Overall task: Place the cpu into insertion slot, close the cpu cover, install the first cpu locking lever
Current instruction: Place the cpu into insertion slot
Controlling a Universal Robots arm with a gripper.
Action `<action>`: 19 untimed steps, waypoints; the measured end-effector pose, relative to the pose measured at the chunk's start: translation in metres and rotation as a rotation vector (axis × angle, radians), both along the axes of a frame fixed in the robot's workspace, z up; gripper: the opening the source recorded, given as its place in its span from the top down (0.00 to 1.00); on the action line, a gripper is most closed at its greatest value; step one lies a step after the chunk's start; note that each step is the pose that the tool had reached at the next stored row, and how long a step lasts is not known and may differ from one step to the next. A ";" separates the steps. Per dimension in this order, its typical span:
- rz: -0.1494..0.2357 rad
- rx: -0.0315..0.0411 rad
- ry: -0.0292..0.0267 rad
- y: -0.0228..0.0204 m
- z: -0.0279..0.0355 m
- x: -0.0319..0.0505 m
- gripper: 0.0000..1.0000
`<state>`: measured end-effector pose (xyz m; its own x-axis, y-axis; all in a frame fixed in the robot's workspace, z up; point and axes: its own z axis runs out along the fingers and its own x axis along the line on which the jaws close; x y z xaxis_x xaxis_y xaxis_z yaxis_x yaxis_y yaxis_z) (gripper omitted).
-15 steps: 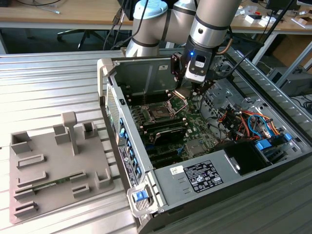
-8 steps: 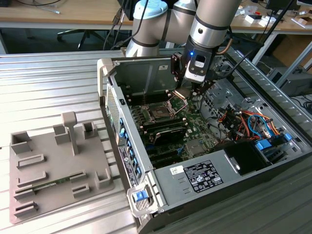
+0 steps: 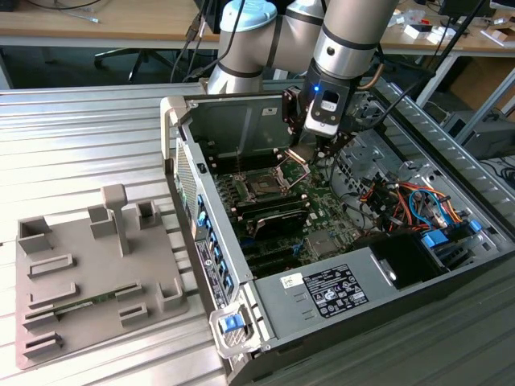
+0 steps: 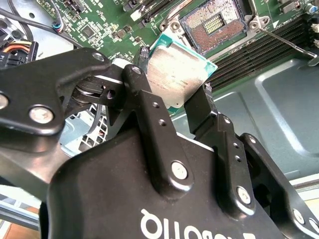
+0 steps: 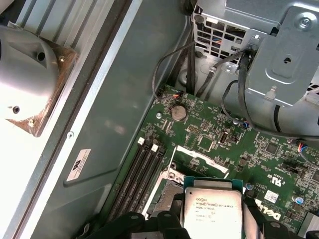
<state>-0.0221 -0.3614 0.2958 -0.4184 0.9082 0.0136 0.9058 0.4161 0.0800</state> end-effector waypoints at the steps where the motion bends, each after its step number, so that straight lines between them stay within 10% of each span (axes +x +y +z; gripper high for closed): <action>1: -0.001 0.0000 0.0000 0.0000 0.0000 0.0000 0.45; 19: -0.016 0.0000 0.0000 0.0000 -0.0001 0.0000 0.45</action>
